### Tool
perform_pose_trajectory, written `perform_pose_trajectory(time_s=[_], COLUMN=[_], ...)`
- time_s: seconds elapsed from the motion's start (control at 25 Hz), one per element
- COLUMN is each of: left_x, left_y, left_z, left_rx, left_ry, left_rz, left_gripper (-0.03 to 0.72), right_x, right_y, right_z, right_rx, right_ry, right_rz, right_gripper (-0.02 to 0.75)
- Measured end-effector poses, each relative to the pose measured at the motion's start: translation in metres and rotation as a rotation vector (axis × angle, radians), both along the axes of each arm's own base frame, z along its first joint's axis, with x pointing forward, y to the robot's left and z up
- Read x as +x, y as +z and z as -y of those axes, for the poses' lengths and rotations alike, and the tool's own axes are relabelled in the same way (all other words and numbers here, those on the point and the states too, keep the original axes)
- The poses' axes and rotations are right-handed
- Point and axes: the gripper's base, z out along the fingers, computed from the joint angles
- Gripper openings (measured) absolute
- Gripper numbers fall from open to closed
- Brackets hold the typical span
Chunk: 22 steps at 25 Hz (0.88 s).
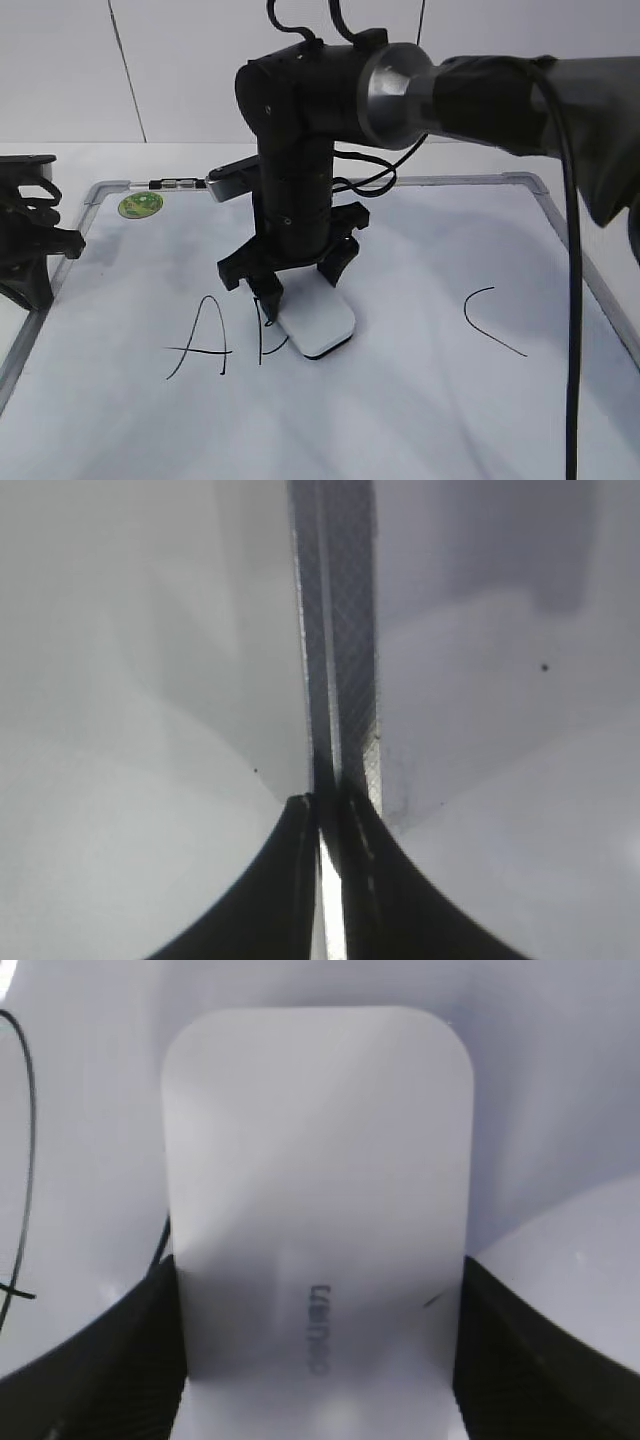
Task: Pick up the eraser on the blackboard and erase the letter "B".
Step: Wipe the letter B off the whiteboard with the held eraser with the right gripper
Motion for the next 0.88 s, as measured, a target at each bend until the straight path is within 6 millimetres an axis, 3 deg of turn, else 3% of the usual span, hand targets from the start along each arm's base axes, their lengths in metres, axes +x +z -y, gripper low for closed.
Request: perform_pose_trajectory(time_s=[0.52,0.88], left_x=[0.0,0.0], left_y=[0.0,0.0], left_z=[0.0,0.0], left_rx=[0.0,0.0], left_ry=[0.0,0.0], left_rz=[0.0,0.0], left_gripper=[0.02,0.02], right_x=[-0.017,-0.002], right_y=[-0.001,-0.001], right_z=[-0.021,-0.006], right_rx=[0.031,-0.001], right_ry=[0.034,-0.049], right_rz=[-0.011,0.031], right_gripper=[0.555,0.555])
